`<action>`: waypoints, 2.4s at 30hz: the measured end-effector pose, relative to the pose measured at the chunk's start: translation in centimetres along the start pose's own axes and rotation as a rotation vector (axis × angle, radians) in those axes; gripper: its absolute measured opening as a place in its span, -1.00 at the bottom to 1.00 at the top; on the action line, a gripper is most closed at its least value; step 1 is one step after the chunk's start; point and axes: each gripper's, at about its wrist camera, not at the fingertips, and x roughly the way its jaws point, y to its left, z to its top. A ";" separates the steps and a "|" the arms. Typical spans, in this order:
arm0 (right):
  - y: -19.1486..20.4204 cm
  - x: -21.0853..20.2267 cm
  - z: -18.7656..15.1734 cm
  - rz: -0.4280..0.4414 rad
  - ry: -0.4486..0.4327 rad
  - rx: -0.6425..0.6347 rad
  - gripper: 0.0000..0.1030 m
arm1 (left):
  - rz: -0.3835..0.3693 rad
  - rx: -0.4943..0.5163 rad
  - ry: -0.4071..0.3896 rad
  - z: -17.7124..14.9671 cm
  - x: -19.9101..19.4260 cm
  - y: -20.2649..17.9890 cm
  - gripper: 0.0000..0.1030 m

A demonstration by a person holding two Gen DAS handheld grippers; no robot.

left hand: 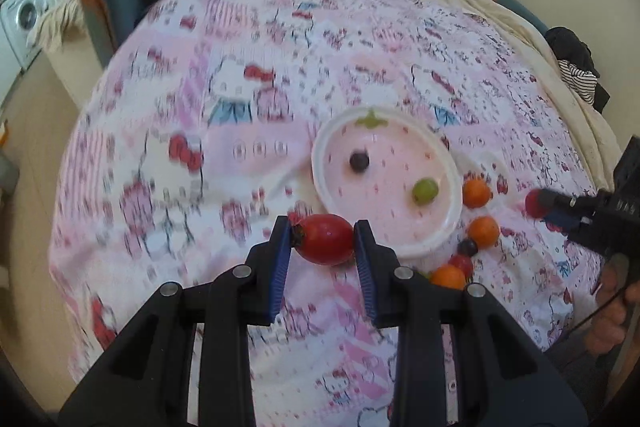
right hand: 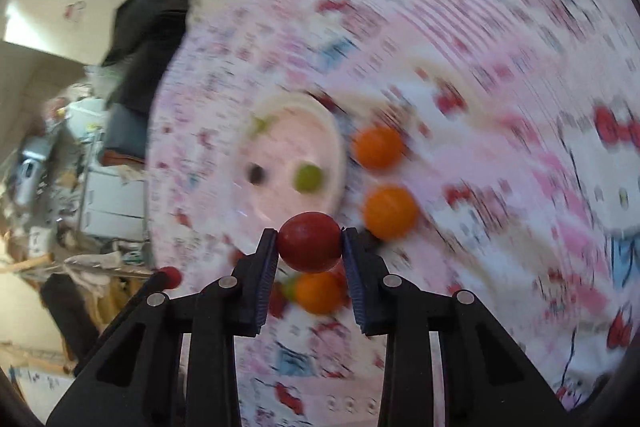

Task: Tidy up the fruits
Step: 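Carry both red cherry tomatoes over the white plate, then open both grippers to drop the tomatoes onto the plate, then lift both grippers away from the plate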

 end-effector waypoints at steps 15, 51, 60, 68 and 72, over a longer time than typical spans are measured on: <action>3.4 8.1 6.8 -0.075 0.073 -0.159 -0.33 | 0.028 0.126 -0.018 6.4 6.2 -3.5 -0.46; 2.6 12.1 6.1 -0.156 0.081 -0.152 0.37 | -0.010 0.170 0.140 3.1 13.0 -3.8 -0.21; 4.6 10.5 6.2 -0.154 0.035 -0.242 0.56 | -0.002 0.153 0.086 3.9 11.7 -3.6 0.53; 5.9 7.1 6.2 -0.159 -0.026 -0.297 0.57 | 0.011 0.177 -0.002 4.2 7.5 -3.0 0.53; 6.4 4.3 5.1 -0.169 -0.078 -0.312 0.59 | 0.027 0.127 -0.057 4.2 4.5 -1.8 0.53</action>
